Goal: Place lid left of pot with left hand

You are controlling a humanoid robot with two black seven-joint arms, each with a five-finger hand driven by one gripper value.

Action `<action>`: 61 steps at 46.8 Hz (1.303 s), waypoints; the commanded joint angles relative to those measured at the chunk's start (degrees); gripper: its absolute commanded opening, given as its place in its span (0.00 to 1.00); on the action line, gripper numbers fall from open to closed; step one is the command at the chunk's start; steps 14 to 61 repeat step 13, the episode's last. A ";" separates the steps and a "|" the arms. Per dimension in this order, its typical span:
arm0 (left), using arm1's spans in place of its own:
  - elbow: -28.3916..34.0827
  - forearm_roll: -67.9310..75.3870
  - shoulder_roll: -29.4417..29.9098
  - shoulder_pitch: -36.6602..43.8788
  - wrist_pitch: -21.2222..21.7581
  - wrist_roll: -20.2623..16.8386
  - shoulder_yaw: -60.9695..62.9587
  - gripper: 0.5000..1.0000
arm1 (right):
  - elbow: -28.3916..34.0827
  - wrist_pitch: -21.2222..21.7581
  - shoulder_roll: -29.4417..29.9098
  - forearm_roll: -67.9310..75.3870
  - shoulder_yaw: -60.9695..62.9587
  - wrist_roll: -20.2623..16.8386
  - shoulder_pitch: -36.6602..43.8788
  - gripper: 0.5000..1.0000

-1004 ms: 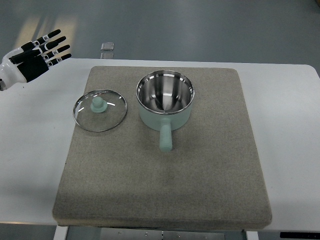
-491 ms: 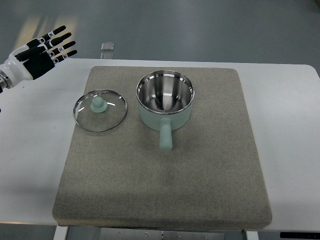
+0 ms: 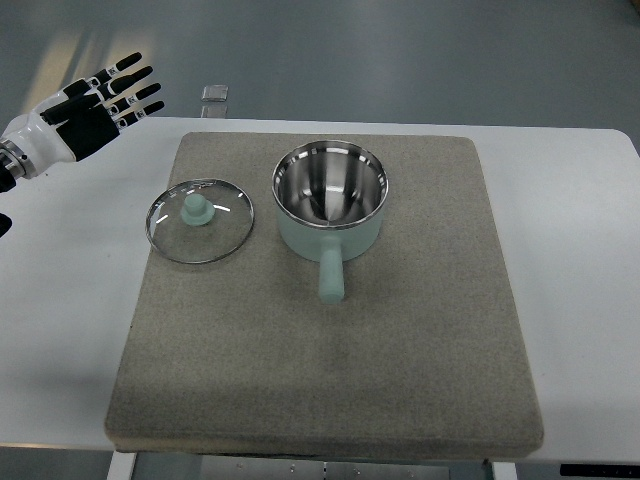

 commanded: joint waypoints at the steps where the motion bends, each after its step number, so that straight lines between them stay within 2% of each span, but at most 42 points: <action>1: 0.09 0.08 0.05 -0.09 0.00 0.08 -0.32 0.99 | 0.33 0.03 0.00 0.08 0.03 -0.08 0.00 0.84; 61: 0.44 -0.01 0.32 -0.09 0.00 0.08 -0.32 0.99 | 0.51 0.03 0.00 -0.27 -0.23 -0.08 -0.09 0.84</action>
